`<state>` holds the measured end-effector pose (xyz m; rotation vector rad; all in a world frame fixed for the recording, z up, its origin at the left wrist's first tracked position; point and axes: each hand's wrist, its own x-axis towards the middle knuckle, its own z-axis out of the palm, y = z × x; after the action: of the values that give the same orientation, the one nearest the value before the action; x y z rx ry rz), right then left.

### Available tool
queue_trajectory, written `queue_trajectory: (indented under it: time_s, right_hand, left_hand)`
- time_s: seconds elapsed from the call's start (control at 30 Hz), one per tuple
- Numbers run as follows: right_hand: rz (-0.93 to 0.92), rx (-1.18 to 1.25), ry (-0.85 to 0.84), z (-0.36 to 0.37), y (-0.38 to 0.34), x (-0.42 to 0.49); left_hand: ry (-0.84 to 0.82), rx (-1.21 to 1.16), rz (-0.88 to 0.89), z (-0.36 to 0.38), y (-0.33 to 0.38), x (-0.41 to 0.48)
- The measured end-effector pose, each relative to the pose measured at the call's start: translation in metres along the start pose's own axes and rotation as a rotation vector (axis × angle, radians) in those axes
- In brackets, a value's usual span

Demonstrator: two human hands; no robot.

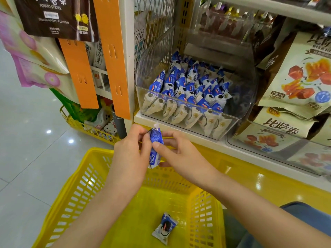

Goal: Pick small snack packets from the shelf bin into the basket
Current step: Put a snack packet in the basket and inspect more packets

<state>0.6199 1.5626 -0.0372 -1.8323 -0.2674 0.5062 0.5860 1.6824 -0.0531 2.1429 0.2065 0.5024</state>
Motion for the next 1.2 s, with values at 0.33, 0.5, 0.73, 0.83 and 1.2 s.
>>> queue_trajectory:
  time_s: [0.33,0.5,0.73,0.83,1.2]
  right_hand:
    - [-0.061,0.004,0.008,-0.008,-0.001,0.003]
    - [-0.113,-0.083,0.173,-0.013,0.002,0.008]
    - [-0.402,-0.45,0.189,-0.013,0.006,0.006]
    - [-0.279,-0.3,0.18,-0.011,0.002,0.007]
    - [-0.018,0.256,0.141,-0.029,-0.008,0.008]
  left_hand:
    - [-0.149,-0.132,-0.046,-0.001,0.001,0.0]
    - [-0.21,-0.542,-0.308,0.0,0.011,-0.001]
    - [-0.212,-0.726,-0.403,0.0,0.017,-0.001]
    - [-0.115,-0.748,-0.451,-0.001,0.011,0.004]
    - [-0.207,-0.957,-0.586,-0.008,0.006,0.008]
